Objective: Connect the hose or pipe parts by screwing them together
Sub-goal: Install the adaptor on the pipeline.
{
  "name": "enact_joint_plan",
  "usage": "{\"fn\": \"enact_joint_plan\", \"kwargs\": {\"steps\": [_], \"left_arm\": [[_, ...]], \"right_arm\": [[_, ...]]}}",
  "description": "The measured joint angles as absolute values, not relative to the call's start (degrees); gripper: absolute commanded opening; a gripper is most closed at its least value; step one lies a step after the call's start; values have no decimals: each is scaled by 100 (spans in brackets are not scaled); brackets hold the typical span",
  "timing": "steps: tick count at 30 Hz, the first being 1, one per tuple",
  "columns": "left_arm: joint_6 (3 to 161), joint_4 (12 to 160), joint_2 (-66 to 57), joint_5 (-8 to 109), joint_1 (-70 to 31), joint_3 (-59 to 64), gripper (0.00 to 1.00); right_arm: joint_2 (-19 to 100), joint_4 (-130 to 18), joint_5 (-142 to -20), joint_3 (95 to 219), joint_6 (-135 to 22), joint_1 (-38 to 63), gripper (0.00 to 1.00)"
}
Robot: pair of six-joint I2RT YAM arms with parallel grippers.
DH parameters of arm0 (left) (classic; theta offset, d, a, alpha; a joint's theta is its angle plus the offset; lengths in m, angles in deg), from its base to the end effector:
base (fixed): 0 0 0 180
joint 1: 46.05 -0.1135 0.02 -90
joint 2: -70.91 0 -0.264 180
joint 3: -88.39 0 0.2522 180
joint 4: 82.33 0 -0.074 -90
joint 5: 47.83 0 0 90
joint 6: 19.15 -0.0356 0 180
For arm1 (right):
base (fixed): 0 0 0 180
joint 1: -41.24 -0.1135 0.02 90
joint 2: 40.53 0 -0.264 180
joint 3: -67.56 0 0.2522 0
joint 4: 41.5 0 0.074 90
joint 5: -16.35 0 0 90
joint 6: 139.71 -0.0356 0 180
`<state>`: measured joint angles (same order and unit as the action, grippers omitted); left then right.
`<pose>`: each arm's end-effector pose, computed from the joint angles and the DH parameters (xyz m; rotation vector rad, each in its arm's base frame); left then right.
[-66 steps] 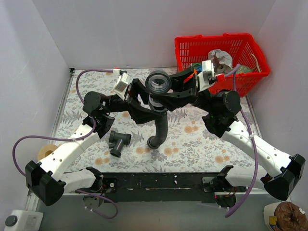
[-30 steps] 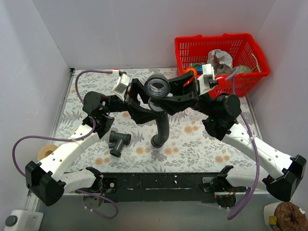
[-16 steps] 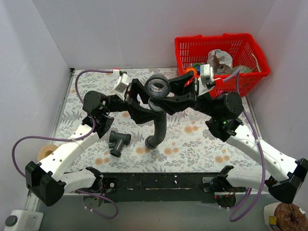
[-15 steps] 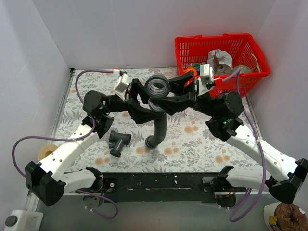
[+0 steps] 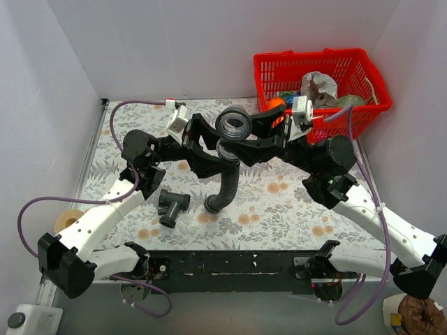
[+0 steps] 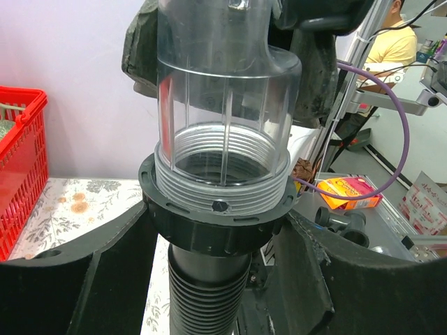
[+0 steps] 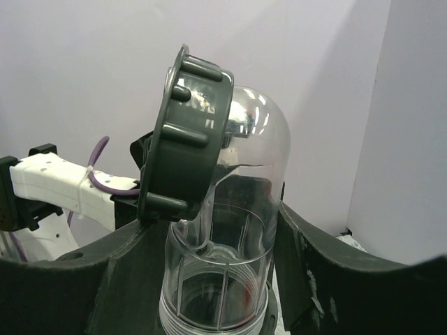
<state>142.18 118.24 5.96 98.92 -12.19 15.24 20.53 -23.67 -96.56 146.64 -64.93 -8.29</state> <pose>0.1826 -0.1583 0.4336 0.6567 1.4993 -2.0195 0.1314 0.1753 0.4851 -0.6725 0.8370 1.2163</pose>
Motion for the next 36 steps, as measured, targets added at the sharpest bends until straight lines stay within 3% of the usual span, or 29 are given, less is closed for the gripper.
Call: {"fn": "enact_joint_plan", "kwargs": {"steps": [18, 36], "left_arm": [[14104, 11854, 533, 9851, -1426, 1456, 0], [14780, 11911, 533, 9918, -1463, 1351, 5]], "right_arm": [[1976, -2432, -9261, 14619, -6154, -838, 1], [2385, -1084, -9149, 14442, -6148, -1059, 1]]}}
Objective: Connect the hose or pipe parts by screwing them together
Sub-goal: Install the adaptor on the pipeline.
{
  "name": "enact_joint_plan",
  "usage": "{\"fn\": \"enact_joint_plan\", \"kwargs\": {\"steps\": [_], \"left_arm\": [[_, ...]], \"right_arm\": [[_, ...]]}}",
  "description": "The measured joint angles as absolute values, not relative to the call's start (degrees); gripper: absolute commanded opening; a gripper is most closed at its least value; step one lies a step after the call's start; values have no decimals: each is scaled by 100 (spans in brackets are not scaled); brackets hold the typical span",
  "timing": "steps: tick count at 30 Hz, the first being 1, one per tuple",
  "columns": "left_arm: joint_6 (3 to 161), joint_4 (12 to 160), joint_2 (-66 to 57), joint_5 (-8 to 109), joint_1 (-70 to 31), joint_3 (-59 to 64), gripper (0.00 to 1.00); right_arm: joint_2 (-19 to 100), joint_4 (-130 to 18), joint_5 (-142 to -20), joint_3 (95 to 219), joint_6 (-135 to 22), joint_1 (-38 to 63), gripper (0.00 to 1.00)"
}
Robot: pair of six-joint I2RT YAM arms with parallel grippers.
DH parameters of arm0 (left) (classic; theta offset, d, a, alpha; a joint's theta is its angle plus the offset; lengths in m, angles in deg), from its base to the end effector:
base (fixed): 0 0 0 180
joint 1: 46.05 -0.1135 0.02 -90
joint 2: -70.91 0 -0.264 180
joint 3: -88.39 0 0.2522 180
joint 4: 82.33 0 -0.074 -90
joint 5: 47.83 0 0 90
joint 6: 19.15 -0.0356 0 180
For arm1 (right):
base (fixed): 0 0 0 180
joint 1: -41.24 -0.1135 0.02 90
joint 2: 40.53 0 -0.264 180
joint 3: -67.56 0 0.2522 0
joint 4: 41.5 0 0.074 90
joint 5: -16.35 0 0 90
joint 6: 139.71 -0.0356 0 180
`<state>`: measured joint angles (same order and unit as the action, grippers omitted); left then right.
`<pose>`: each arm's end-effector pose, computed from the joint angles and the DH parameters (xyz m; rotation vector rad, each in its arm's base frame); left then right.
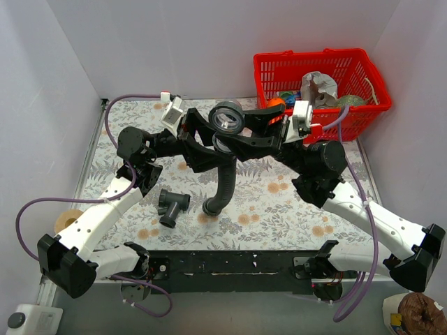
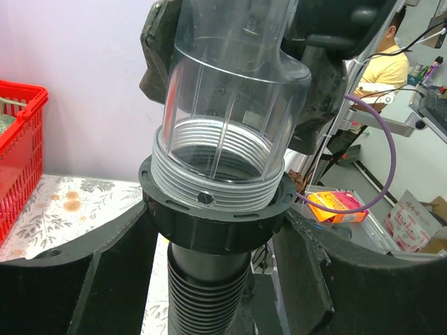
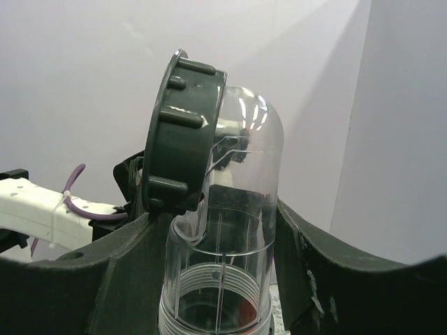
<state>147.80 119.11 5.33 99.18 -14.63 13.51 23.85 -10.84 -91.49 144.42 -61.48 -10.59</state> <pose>0.1892 -0.1506 0.4424 0.5820 1.5234 -2.0564 0.1341 0.1882 0.4798 -0.5888 0.7032 1.1637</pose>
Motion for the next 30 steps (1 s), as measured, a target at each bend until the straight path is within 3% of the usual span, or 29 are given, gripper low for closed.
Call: {"fn": "enact_joint_plan", "kwargs": {"steps": [5, 12, 30], "left_arm": [[14955, 11904, 533, 9918, -1463, 1351, 6], [14944, 11902, 533, 9940, -1459, 1351, 0], [14264, 12051, 533, 9960, -1459, 1307, 0]], "right_arm": [[2380, -824, -9092, 14310, -6200, -1063, 1], [2367, -378, -8904, 14063, -6460, -1079, 1], [2439, -142, -8511, 14042, -6587, -1256, 1]]}}
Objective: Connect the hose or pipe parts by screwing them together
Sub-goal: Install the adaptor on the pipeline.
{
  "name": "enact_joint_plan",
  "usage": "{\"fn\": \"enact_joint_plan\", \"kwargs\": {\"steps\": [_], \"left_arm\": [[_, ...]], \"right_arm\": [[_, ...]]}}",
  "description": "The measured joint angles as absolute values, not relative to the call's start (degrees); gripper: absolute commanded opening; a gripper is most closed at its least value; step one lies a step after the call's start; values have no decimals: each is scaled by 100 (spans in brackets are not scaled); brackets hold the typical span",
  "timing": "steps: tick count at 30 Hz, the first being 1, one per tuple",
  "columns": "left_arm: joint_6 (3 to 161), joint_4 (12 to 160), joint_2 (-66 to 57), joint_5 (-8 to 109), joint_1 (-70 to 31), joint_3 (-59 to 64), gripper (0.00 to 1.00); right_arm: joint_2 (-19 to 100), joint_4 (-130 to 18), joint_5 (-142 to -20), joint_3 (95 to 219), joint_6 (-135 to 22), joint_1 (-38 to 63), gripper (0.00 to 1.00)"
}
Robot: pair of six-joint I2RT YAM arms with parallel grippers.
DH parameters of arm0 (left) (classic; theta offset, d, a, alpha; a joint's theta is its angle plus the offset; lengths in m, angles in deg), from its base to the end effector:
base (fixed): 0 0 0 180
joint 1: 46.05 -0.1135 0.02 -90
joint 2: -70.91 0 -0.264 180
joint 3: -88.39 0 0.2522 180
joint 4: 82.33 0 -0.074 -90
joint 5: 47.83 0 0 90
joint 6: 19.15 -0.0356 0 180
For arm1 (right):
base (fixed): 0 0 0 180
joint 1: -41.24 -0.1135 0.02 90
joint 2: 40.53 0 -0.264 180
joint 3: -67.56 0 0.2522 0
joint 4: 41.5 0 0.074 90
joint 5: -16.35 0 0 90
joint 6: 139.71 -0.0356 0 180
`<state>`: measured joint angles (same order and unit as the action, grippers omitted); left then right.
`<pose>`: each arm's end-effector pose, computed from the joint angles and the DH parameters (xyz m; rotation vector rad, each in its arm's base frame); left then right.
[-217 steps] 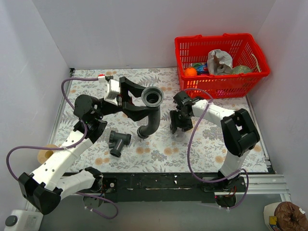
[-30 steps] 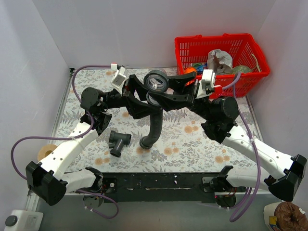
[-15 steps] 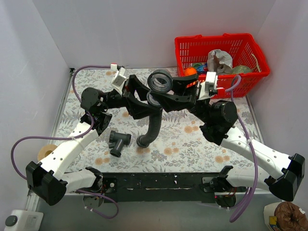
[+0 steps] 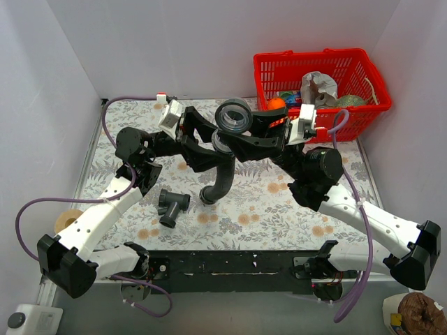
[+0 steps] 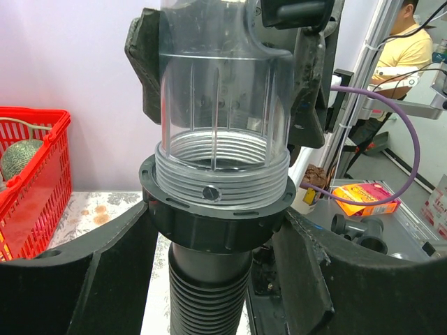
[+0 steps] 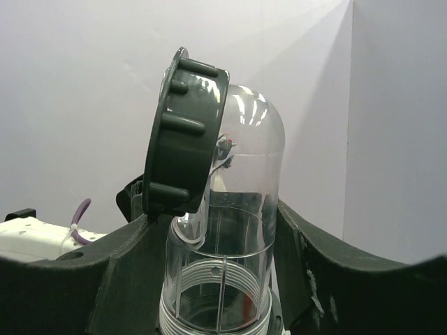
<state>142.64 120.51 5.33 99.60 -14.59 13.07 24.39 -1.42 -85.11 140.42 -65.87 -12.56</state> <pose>0.1873 -0.1498 0.4467 0.6656 1.4378 -1.9844 0.1306 0.1904 0.4684 -0.4457 0.6739 1.2322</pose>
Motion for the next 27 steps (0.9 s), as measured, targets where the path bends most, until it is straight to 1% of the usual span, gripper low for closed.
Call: {"fn": "enact_joint_plan", "kwargs": {"steps": [10, 27], "left_arm": [[14362, 12049, 533, 9851, -1455, 1296, 0], [14325, 11804, 533, 9595, -1433, 1226, 0]], "right_arm": [[2356, -260, -8373, 14042, -6443, -1293, 1], [2214, -647, -7635, 14057, -5660, -1603, 1]]}}
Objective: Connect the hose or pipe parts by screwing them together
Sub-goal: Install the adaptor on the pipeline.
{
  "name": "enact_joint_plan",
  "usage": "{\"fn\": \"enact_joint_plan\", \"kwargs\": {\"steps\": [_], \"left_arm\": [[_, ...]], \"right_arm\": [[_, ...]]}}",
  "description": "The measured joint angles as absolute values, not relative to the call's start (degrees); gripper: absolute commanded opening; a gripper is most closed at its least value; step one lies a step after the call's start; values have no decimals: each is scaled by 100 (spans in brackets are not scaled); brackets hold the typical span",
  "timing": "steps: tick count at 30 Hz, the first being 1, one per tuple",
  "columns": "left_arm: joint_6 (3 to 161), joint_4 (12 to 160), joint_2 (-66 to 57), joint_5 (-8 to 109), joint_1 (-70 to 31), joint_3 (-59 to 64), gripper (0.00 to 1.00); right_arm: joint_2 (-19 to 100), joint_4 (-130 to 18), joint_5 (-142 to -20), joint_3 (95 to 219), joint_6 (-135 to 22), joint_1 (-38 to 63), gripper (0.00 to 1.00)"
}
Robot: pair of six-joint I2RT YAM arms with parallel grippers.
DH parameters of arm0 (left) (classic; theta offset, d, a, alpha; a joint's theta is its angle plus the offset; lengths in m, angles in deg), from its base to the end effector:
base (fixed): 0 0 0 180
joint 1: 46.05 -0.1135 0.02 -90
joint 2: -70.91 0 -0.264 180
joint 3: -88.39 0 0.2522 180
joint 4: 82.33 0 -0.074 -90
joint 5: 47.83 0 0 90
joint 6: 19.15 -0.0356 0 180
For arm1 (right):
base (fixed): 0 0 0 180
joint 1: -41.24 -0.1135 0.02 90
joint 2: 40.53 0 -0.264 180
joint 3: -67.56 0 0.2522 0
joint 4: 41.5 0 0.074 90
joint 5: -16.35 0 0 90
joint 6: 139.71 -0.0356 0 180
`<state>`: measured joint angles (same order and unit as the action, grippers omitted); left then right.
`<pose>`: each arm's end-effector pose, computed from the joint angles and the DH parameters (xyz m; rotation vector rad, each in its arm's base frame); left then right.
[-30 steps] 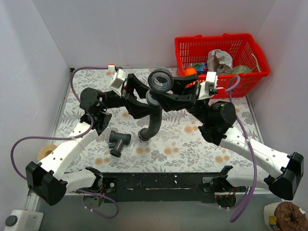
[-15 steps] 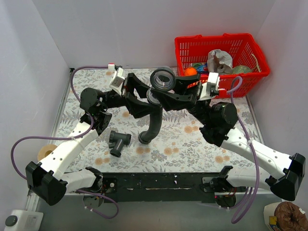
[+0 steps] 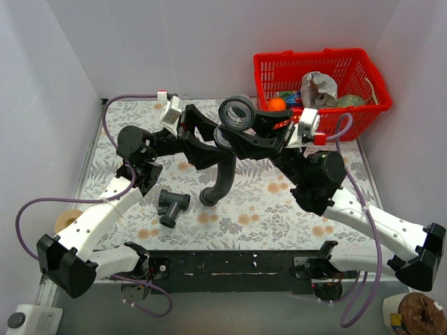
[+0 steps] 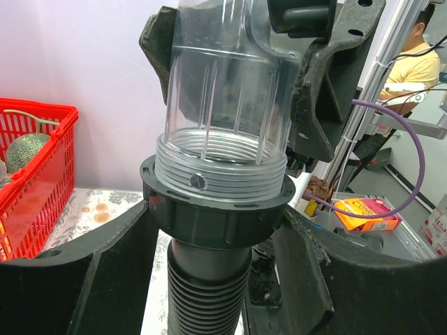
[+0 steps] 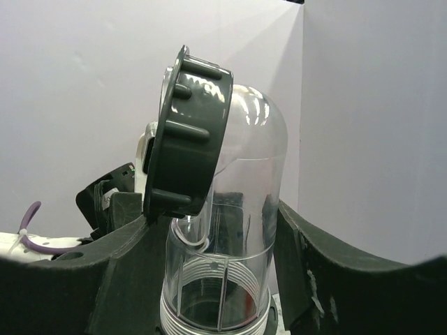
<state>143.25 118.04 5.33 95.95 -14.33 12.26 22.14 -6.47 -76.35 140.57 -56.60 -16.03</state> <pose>0.1893 -0.1508 0.4489 0.5733 1.4566 -1.9871 0.1196 0.1892 0.4713 -0.3919 0.7225 1.0783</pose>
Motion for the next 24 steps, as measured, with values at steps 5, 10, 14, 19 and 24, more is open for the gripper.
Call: {"fn": "enact_joint_plan", "kwargs": {"steps": [5, 10, 14, 19, 24], "left_arm": [[14279, 11791, 533, 9560, -1433, 1229, 0], [14233, 11776, 533, 9512, -1433, 1229, 0], [14203, 11767, 533, 9483, -1433, 1229, 0], [14041, 11773, 533, 9387, -1433, 1229, 0], [13855, 11727, 533, 9322, -1433, 1229, 0]], "right_arm": [[2221, -874, -7554, 14164, -5612, -1634, 1], [2258, -1005, -7304, 14216, -5542, -1719, 1], [2258, -1047, -7033, 14219, -5529, -1839, 1], [2262, -1110, -6644, 14219, -5590, -1966, 1], [2262, -1202, -6334, 14230, -5549, -2080, 1]]}}
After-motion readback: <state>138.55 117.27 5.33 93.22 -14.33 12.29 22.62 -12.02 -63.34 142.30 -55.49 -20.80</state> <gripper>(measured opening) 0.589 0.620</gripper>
